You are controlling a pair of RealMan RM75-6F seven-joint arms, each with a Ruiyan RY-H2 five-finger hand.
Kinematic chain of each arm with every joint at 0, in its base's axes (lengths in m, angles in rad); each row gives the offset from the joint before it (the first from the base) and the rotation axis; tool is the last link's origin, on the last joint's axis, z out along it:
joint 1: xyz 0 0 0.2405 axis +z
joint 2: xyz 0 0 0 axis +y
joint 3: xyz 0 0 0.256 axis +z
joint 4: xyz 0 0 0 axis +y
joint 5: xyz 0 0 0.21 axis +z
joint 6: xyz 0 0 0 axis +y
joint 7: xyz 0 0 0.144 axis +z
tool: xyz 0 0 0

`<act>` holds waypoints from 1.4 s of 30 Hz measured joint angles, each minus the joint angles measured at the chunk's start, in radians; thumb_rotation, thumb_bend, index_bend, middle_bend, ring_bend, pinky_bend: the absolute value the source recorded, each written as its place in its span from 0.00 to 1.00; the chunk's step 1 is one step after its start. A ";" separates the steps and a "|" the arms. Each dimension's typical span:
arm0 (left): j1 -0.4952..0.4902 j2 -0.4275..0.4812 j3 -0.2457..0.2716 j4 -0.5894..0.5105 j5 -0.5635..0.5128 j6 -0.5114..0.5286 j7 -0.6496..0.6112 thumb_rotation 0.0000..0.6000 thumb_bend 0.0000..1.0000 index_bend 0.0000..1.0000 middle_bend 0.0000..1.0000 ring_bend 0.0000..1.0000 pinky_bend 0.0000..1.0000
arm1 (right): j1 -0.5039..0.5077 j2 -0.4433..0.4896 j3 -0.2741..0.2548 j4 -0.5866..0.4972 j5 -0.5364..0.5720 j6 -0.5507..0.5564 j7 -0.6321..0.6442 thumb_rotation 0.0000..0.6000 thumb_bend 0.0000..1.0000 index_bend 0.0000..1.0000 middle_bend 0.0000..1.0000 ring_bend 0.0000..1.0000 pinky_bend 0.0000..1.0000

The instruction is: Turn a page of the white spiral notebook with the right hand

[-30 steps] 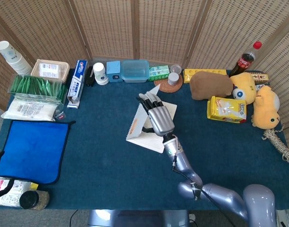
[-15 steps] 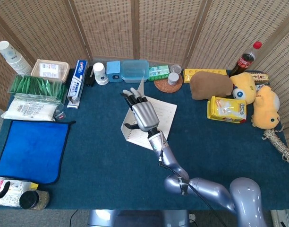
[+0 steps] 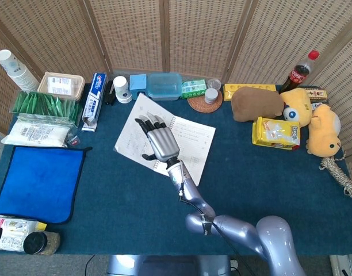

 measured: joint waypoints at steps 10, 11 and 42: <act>-0.010 -0.002 -0.004 0.011 0.012 -0.018 -0.009 1.00 0.30 0.14 0.02 0.00 0.00 | -0.015 0.018 -0.040 -0.014 -0.026 0.039 -0.003 1.00 0.02 0.09 0.13 0.05 0.12; -0.015 -0.003 -0.003 0.010 0.016 -0.025 -0.006 1.00 0.30 0.14 0.02 0.00 0.00 | -0.025 0.028 -0.047 -0.029 -0.027 0.045 -0.009 1.00 0.02 0.09 0.13 0.05 0.12; -0.103 -0.022 -0.016 -0.090 0.037 -0.125 0.163 1.00 0.30 0.15 0.02 0.00 0.00 | -0.683 0.597 -0.432 -0.647 -0.090 0.565 -0.278 1.00 0.08 0.14 0.15 0.03 0.12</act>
